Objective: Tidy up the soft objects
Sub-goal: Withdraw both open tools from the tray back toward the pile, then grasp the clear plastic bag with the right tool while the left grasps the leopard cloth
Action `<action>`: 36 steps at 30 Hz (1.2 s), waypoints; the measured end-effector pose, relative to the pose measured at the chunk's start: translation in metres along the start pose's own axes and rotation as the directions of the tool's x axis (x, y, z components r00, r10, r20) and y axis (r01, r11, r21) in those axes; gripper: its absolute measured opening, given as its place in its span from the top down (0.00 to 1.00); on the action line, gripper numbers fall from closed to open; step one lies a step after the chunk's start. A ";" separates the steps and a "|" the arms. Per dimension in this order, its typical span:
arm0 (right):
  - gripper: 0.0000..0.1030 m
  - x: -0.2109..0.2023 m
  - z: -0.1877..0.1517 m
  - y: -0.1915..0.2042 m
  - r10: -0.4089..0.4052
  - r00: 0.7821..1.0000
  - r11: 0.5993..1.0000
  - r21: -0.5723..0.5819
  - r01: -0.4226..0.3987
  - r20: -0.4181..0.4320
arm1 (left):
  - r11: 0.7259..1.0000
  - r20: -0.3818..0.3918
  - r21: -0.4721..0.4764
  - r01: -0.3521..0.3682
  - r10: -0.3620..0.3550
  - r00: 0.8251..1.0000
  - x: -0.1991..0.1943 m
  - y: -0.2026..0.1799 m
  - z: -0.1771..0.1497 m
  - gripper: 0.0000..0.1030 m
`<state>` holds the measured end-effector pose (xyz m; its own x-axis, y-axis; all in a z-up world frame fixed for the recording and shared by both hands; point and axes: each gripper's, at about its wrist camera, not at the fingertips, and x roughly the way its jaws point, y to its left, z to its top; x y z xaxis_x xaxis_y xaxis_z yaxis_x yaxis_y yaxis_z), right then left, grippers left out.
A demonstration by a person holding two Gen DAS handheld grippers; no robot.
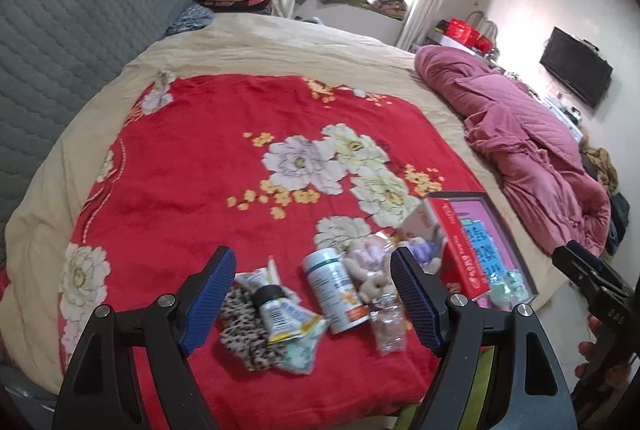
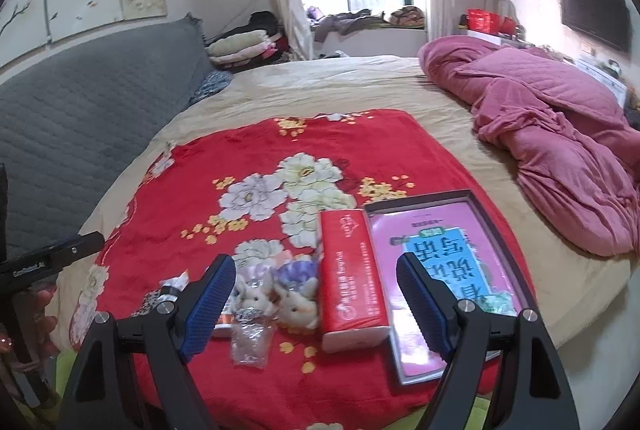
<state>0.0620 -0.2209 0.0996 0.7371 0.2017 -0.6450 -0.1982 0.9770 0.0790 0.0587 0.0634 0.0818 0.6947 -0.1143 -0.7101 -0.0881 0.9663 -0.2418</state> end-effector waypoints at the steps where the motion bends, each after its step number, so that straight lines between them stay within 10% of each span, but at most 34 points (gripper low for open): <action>1: 0.20 0.002 -0.001 0.003 0.002 1.000 1.000 -0.005 -0.002 -0.003 | 1.000 -0.002 -0.005 -0.003 0.003 1.000 0.000 0.004 -0.002 0.22; 36: 0.20 0.081 -0.070 0.060 0.108 0.963 0.990 -0.066 -0.128 -0.249 | 0.978 -0.301 -0.194 -0.073 0.012 0.954 0.109 0.096 -0.078 0.25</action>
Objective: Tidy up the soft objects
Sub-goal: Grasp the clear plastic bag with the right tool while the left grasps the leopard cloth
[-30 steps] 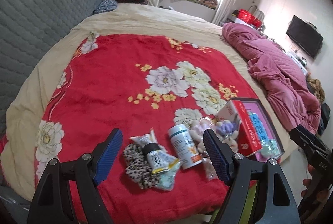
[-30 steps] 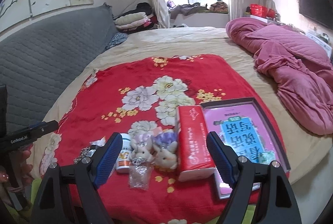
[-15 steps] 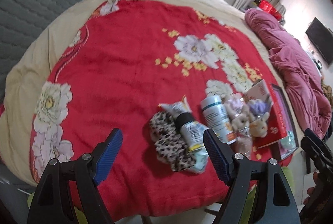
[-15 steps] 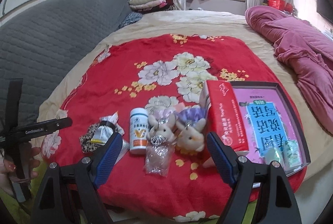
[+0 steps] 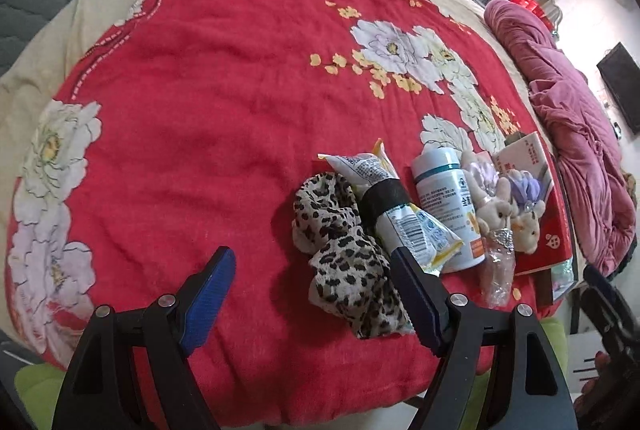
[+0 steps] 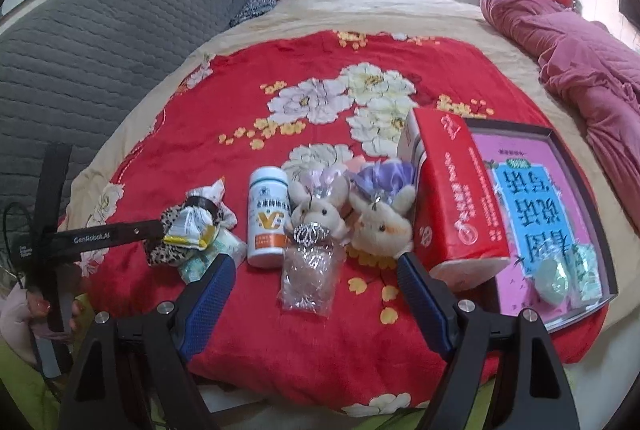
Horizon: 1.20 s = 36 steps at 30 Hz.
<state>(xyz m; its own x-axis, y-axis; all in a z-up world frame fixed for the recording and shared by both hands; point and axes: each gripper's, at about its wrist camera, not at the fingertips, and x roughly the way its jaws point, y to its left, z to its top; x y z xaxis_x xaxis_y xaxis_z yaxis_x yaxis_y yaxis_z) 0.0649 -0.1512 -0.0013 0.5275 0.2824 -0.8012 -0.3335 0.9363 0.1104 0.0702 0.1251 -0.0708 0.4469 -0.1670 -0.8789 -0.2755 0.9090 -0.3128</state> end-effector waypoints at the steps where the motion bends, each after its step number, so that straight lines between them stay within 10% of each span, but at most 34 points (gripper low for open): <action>1: 0.20 0.003 -0.001 0.000 0.002 1.000 1.000 -0.001 -0.002 -0.007 | 1.000 -0.007 -0.006 0.006 -0.006 1.000 0.003 0.001 0.001 0.28; 16: 0.20 0.078 -0.020 -0.009 0.006 0.987 0.997 0.075 0.006 -0.160 | 0.986 -0.053 -0.095 0.134 -0.139 0.989 0.036 0.007 0.014 0.76; 22: 0.21 0.100 -0.018 -0.008 -0.019 0.982 0.997 0.076 0.033 -0.186 | 0.984 -0.056 -0.095 0.150 -0.156 0.986 0.041 0.008 0.020 0.84; 27: 0.51 0.107 -0.020 -0.009 0.007 0.981 0.997 0.083 0.009 -0.196 | 0.981 -0.044 -0.088 0.172 -0.176 0.983 0.039 0.007 0.022 0.90; 36: 0.52 0.089 -0.022 -0.016 0.027 0.987 0.995 0.099 -0.012 -0.160 | 0.974 0.022 -0.084 0.208 -0.207 0.978 0.013 0.003 0.022 0.91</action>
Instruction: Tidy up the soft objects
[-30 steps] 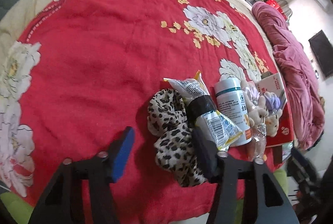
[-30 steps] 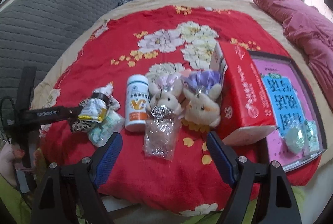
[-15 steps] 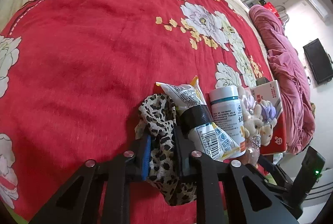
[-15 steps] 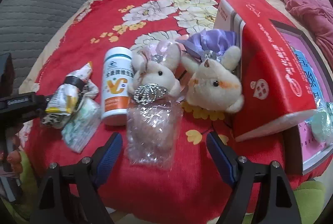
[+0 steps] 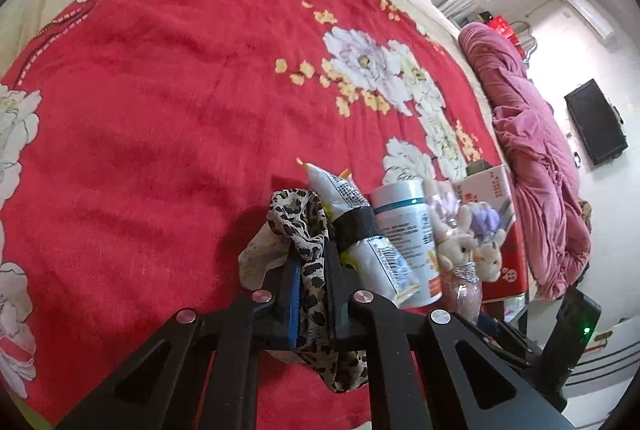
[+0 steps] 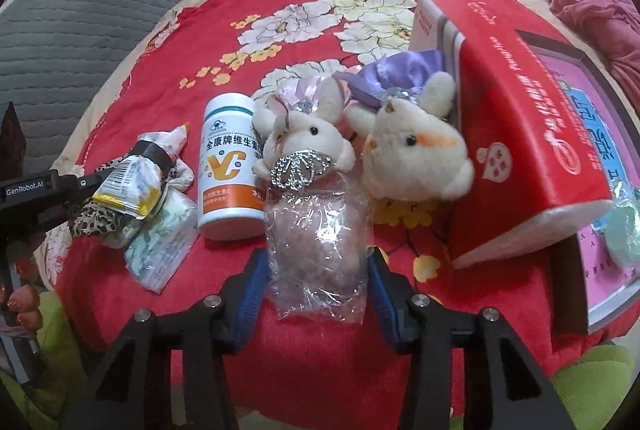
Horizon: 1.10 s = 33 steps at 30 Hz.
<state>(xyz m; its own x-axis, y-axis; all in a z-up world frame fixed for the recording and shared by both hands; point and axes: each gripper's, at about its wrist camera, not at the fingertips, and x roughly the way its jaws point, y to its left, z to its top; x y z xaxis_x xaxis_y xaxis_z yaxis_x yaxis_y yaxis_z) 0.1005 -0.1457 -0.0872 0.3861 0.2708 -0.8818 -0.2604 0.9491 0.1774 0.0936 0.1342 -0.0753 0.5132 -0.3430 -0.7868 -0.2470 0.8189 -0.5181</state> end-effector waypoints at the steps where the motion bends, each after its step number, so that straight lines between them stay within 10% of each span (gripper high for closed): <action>1: 0.52 -0.003 -0.001 -0.001 0.001 1.000 1.000 0.001 -0.001 0.005 | 1.000 0.007 -0.002 0.003 -0.003 1.000 -0.003 0.000 0.000 0.91; 33: 0.53 -0.083 0.002 -0.013 0.021 0.982 1.000 0.014 -0.024 0.190 | 0.988 0.120 0.154 0.021 -0.040 0.992 -0.067 -0.073 -0.012 0.91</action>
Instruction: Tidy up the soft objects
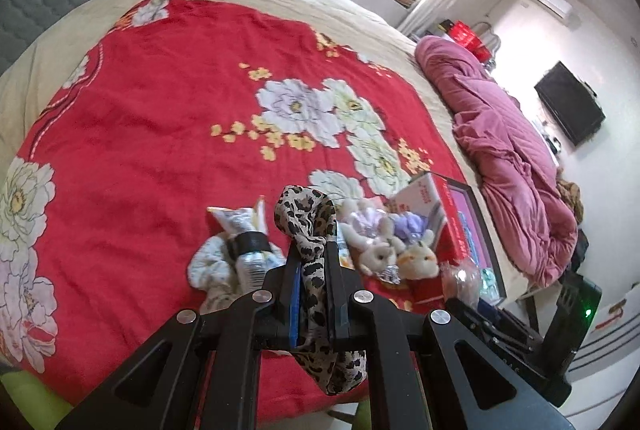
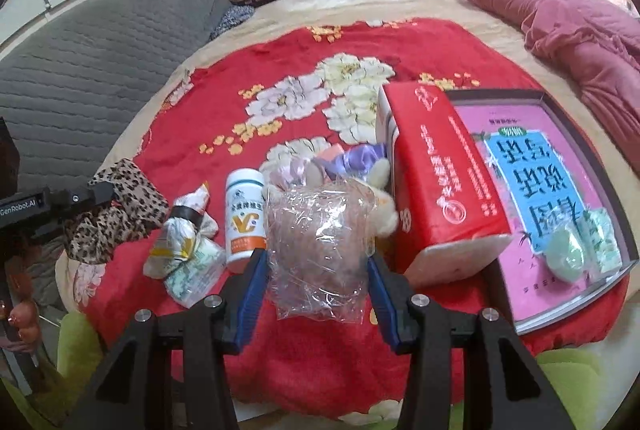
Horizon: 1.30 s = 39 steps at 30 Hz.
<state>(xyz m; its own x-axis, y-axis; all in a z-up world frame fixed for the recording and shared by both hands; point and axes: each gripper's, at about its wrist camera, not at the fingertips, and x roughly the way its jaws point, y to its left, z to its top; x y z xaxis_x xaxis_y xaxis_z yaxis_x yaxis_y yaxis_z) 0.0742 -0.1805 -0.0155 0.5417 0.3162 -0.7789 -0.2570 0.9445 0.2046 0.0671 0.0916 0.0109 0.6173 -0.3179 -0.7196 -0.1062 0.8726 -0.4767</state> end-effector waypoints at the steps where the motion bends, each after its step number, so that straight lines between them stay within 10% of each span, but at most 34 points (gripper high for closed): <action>1: 0.53 -0.003 0.001 0.001 0.002 1.000 1.000 -0.001 -0.002 0.006 | 1.000 0.000 0.008 0.001 -0.001 1.000 -0.001 -0.004 -0.001 0.91; 39: 0.53 -0.099 0.031 -0.008 -0.040 0.965 0.998 -0.040 0.052 0.258 | 0.954 0.033 0.298 0.046 -0.059 0.998 -0.020 -0.154 -0.015 0.91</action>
<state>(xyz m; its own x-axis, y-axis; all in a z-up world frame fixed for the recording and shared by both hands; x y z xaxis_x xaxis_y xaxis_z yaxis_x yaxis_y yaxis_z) 0.0475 -0.2164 0.0790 0.7398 0.2901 -0.6071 -0.2600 0.9555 0.1398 0.0594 -0.0415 0.0915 0.6479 -0.3560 -0.6734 0.1592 0.9278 -0.3374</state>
